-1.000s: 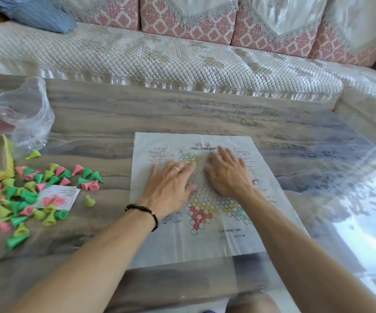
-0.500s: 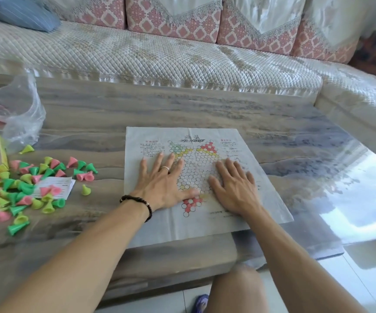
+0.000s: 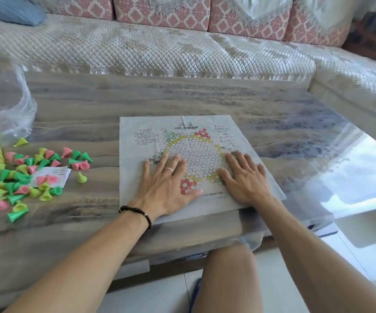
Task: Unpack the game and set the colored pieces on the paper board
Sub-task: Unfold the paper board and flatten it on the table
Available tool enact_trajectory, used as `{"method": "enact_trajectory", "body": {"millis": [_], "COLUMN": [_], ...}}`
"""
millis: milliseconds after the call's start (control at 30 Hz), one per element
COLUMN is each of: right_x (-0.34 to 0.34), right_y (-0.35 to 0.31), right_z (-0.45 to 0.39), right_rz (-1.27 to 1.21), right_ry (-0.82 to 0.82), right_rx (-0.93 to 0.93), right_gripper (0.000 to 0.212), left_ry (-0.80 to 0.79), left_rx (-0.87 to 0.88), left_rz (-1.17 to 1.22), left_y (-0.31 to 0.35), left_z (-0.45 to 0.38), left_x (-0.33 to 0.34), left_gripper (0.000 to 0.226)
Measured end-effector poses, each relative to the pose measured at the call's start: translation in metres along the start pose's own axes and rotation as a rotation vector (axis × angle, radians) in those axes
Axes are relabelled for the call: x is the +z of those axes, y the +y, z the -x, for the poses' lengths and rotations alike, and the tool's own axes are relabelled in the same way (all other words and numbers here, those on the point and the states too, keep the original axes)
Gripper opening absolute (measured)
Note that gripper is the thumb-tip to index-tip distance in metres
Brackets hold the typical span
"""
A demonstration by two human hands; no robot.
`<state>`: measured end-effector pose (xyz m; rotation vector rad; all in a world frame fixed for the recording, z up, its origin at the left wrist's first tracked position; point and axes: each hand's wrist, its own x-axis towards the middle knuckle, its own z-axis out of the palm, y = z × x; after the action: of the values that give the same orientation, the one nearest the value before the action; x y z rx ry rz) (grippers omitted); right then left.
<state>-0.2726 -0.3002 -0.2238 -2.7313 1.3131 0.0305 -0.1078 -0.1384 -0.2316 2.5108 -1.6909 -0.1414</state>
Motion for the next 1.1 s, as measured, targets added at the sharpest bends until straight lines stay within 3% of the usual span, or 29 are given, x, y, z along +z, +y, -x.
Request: {"method": "enact_trajectory", "body": {"millis": [100, 267, 400, 500, 600, 667, 867, 967, 1100], "right_x": [-0.002, 0.008, -0.001, -0.003, -0.001, 0.005, 0.003, 0.001, 0.003], "right_y": [-0.008, -0.031, 0.005, -0.005, -0.045, -0.061, -0.056, -0.084, -0.156], "right_z": [0.003, 0.021, 0.011, 0.006, 0.007, 0.011, 0.007, 0.009, 0.024], "right_rz": [-0.029, -0.044, 0.024, 0.042, 0.008, -0.042, -0.048, -0.052, -0.168], "right_ry": [0.013, 0.056, 0.011, 0.028, 0.116, 0.072, 0.0, 0.087, 0.22], "right_rx": [0.064, -0.094, 0.078, 0.223, 0.05, -0.086, 0.005, 0.015, -0.286], "right_gripper": [0.07, 0.065, 0.074, 0.077, 0.069, 0.066, 0.074, 0.069, 0.051], "left_ry": [-0.001, -0.008, -0.007, -0.012, 0.005, -0.004, -0.024, 0.005, 0.198], "left_rx": [-0.023, -0.033, -0.027, -0.015, -0.025, -0.013, 0.031, 0.026, 0.0], "left_rz": [-0.009, -0.01, 0.004, 0.041, 0.051, 0.048, 0.035, 0.09, 0.143], "left_y": [0.001, 0.003, -0.008, -0.022, -0.031, -0.036, -0.065, -0.077, -0.1], "left_z": [0.005, 0.005, 0.016, 0.027, 0.035, 0.043, 0.078, 0.094, 0.122], "left_x": [-0.001, -0.002, -0.003, -0.007, -0.01, -0.01, -0.014, -0.021, -0.028], "left_gripper": [0.101, 0.098, 0.09, 0.083, 0.078, 0.078, 0.085, 0.087, 0.076]}}
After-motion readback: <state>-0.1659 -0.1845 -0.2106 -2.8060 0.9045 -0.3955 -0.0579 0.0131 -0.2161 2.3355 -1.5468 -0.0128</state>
